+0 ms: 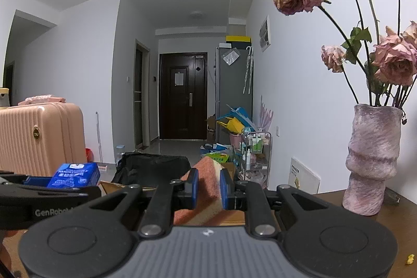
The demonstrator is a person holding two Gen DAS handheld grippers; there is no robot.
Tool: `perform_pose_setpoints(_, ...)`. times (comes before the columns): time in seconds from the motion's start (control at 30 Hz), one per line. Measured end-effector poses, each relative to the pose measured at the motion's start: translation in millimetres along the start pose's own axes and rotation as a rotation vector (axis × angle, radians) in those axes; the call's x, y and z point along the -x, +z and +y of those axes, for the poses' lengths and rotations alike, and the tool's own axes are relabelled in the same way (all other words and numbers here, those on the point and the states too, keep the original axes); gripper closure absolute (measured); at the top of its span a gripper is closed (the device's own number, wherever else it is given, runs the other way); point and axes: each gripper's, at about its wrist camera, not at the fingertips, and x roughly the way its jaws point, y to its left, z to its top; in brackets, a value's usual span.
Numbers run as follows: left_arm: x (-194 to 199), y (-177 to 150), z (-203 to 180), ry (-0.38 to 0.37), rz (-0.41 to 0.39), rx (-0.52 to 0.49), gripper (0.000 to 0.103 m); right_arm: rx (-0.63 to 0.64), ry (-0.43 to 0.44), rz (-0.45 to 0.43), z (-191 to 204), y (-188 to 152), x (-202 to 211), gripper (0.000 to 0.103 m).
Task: Organize soft objects
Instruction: 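Carry the tissue pack and kitchen sponge in both tools over the cardboard box, then open both tools to drop the tissue pack and sponge into the box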
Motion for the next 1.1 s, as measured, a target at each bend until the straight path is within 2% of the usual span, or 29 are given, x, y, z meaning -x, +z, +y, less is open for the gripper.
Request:
perform_pose_setpoints(0.6,-24,-6,4,0.007,0.044,-0.004,0.039,-0.006,0.009,0.035,-2,-6,-18,0.086)
perform_pose_setpoints(0.73,-25,-6,3,0.019,0.047,-0.015,0.035,-0.025,-0.005,0.068,-7,-6,-25,0.085)
perform_pose_setpoints(0.77,-25,-6,4,0.026,0.046,-0.015,0.032,-0.032,-0.012,0.074,-10,-6,-26,0.081)
perform_pose_setpoints(0.8,-24,-6,4,0.031,0.044,-0.012,0.023,-0.041,-0.018,0.083,-12,-6,-27,0.067)
perform_pose_setpoints(0.83,-25,-4,6,0.037,0.042,-0.007,0.013,-0.05,-0.021,0.089,-14,-7,-27,0.046)
perform_pose_setpoints(0.9,-24,-5,8,0.063,0.034,0.005,0.0,-0.067,-0.028,0.09,-19,-6,-27,0.022)
perform_pose_setpoints(1.03,-23,-5,9,0.132,0.02,0.019,0.0,-0.089,-0.038,0.097,-24,-5,-26,0.0)
perform_pose_setpoints(1.1,-25,-5,12,0.136,0.034,0.037,0.0,-0.103,-0.034,0.108,-26,-5,-28,0.0)
